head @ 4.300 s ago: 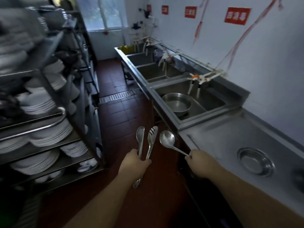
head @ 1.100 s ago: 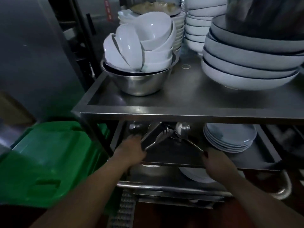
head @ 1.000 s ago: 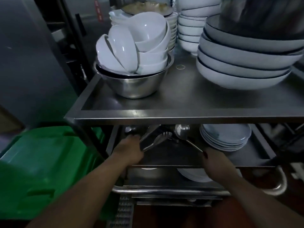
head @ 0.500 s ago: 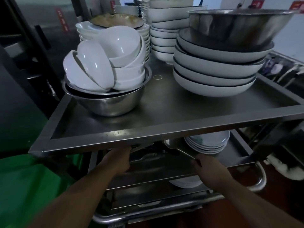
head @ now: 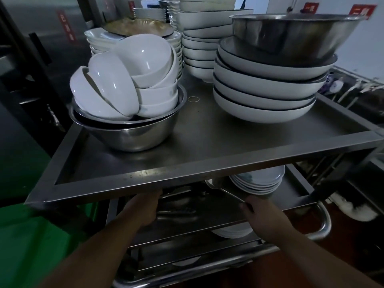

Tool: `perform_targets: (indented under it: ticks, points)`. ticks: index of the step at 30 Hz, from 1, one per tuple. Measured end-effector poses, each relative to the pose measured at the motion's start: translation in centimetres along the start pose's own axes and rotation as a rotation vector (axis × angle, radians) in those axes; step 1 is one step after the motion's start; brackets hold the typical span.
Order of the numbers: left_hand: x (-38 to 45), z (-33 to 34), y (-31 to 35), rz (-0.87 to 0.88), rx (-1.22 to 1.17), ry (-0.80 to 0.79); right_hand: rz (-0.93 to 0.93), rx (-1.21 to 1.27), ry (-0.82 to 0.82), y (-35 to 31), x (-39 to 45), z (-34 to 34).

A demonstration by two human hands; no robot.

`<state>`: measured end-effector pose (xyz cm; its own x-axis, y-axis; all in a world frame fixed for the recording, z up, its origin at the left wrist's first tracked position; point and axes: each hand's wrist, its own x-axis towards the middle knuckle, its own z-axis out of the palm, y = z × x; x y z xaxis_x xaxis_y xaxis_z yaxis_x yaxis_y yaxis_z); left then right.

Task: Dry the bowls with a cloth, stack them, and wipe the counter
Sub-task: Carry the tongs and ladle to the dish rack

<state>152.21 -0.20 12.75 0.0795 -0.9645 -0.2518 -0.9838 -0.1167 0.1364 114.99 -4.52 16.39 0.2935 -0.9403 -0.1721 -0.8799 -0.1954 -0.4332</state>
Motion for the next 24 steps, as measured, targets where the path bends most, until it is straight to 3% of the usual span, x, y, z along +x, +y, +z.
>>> perform_targets:
  ticks: [24]
  points:
    - [0.10,0.31,-0.04,-0.119,0.115,-0.063,-0.040,-0.101,-0.021,0.65,0.13,-0.54]
